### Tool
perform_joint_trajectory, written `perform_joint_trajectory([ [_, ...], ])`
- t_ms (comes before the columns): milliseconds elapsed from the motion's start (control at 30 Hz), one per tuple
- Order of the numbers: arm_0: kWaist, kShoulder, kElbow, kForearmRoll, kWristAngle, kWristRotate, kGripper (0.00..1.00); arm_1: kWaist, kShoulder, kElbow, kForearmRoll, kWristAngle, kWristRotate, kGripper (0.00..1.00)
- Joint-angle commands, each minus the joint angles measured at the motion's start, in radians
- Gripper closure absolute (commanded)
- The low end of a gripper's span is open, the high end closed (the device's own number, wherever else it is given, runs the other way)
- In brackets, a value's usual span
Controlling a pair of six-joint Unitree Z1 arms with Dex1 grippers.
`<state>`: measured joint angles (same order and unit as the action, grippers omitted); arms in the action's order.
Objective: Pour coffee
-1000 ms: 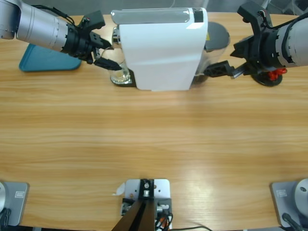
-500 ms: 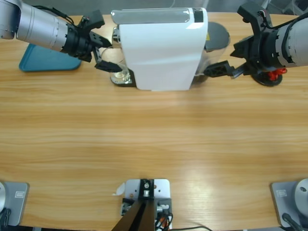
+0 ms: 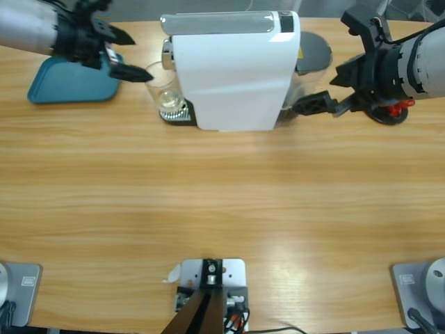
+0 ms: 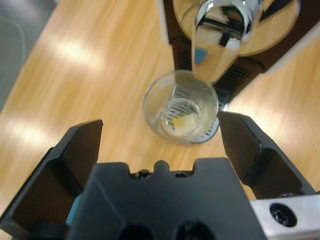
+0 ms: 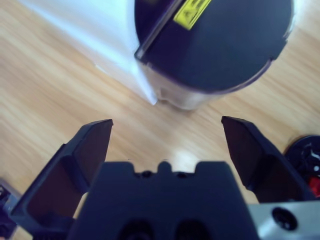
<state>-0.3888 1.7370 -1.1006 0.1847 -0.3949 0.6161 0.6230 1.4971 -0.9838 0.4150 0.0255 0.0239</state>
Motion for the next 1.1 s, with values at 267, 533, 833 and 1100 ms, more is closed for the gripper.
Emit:
perform_joint_trajectory([
  [267, 0.023, -0.207, 0.179, -0.002, -0.021, -0.091, 0.000, -0.014, -0.048, -0.142, 0.135, 0.017, -0.002, 0.036],
  [533, 0.088, -0.217, 0.182, -0.004, -0.037, -0.088, 0.013, -0.014, -0.044, -0.149, 0.139, 0.002, 0.007, 0.028],
  [833, 0.177, -0.028, 0.043, -0.005, -0.317, 0.021, 0.004, -0.014, -0.027, -0.130, 0.137, -0.017, 0.007, 0.027],
  [1100, 0.176, 0.058, 0.037, -0.008, -0.328, 0.154, 0.004, -0.052, -0.001, -0.085, 0.102, -0.024, -0.002, 0.027],
])
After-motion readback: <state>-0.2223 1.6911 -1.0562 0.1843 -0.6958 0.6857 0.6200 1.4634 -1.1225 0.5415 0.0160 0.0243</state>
